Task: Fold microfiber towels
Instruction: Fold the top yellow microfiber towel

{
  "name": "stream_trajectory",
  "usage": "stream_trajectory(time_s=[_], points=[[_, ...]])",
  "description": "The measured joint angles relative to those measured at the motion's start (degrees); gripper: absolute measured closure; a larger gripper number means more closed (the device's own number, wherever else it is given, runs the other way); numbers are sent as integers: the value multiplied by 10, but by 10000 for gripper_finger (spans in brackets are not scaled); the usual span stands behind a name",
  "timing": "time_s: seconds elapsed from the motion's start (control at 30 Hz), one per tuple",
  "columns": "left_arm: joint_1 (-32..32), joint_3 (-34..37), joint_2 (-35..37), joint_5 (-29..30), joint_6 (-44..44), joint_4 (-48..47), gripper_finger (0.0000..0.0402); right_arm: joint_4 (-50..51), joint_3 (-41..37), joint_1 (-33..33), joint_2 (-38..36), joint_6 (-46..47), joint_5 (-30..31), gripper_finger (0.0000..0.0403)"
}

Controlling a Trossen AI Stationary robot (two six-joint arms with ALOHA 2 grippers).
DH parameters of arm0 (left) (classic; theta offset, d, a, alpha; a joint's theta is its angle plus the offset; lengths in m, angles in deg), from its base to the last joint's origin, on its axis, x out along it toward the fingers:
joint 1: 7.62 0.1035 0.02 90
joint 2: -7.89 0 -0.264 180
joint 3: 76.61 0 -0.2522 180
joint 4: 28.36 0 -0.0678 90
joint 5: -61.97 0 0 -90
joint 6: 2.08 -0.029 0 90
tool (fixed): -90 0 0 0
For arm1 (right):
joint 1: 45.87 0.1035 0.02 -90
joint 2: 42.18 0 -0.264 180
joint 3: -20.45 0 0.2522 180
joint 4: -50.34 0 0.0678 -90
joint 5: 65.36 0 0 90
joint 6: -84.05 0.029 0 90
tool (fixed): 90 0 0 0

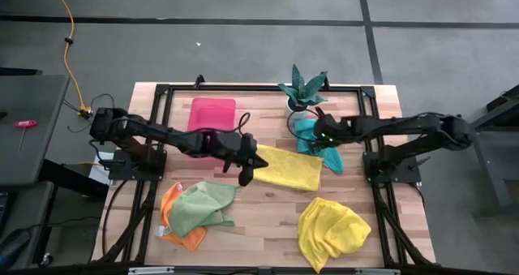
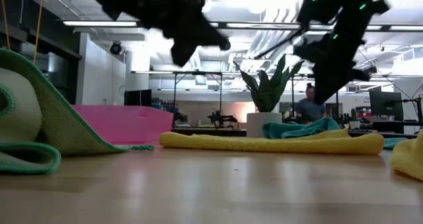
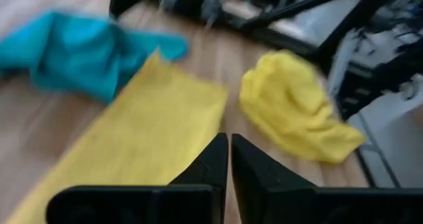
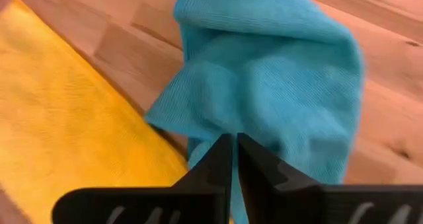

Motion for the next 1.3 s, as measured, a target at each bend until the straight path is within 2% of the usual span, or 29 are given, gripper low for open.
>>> stream_trajectory(time_s=[0.1,0.33,0.43,0.73,1.1,1.3], points=[[-13,11,-22,19,13,0,399,-52,0,-27,37,-55,-43,399],[-31,11,-78,23,35,12,401,-122,0,-35,109,-87,-85,402],[-35,11,-98,24,49,15,401,-116,0,-34,124,-87,-65,403],[-38,11,-123,22,59,12,401,27,0,-66,130,-129,13,403],[-42,11,-123,20,65,11,401,86,0,-201,129,-198,160,403],[-46,10,-123,20,65,11,401,81,0,-257,86,-197,151,403]])
